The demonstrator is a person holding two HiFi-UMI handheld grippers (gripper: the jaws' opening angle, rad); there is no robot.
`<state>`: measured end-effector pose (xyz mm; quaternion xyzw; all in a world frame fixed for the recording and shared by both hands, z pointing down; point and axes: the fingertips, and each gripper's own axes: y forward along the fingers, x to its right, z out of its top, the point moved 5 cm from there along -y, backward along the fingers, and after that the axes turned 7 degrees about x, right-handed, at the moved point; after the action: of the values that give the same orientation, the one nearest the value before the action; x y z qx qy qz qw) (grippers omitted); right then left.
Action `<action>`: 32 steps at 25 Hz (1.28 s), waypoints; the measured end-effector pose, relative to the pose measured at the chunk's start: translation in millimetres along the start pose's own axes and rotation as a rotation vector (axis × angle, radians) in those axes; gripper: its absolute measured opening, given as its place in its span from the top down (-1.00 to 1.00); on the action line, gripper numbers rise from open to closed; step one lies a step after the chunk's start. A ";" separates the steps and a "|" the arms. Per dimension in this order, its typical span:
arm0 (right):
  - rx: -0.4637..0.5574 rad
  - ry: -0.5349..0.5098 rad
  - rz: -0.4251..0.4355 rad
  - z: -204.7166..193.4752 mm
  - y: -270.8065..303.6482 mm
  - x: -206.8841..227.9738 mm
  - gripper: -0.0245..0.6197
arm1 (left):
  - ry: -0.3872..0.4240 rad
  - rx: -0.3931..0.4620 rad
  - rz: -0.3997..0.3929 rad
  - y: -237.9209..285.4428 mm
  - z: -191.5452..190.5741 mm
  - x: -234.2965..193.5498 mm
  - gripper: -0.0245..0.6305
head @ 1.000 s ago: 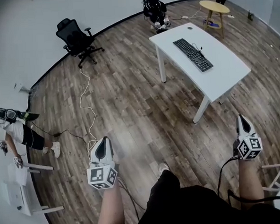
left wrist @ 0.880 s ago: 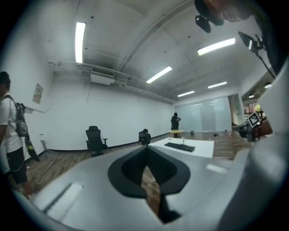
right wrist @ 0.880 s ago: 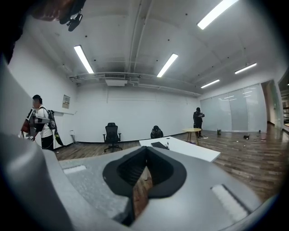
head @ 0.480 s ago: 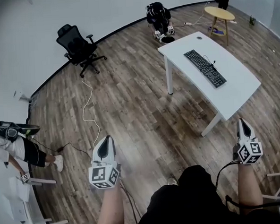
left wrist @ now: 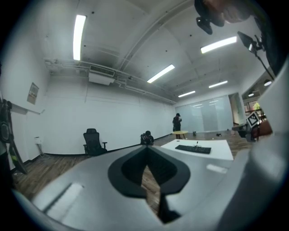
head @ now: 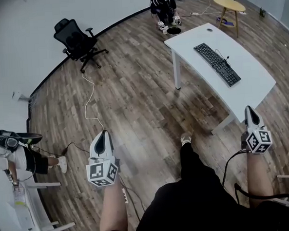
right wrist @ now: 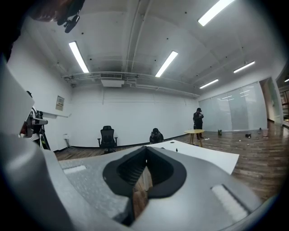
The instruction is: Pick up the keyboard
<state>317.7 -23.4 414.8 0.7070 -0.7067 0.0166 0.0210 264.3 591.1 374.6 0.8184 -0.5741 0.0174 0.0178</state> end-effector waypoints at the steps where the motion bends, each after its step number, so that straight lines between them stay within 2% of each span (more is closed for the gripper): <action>1: 0.005 0.004 -0.005 0.4 10.7 1.7 0.92 | -0.006 -0.006 0.011 6.7 -1.7 -4.4 0.91; 7: 0.015 0.014 -0.041 3.1 74.2 16.4 0.92 | 0.006 -0.030 0.023 62.0 2.6 -25.4 0.91; 15: 0.002 -0.008 -0.055 14.5 173.7 49.0 0.92 | 0.001 -0.036 0.037 172.8 19.1 -36.6 0.91; 23: 0.056 -0.024 -0.069 28.2 263.9 85.5 0.92 | 0.038 -0.016 -0.017 293.1 50.1 -26.7 0.91; 30: 0.071 -0.029 -0.098 23.9 291.9 105.8 0.92 | 0.083 0.003 -0.116 365.4 57.1 0.4 0.91; 32: 0.063 -0.037 -0.110 21.2 293.8 112.0 0.92 | 0.074 0.006 -0.131 380.3 53.5 4.8 0.91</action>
<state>23.9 -136.4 401.4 0.7453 -0.6661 0.0244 -0.0133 -91.3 454.7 324.9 0.8530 -0.5184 0.0481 0.0378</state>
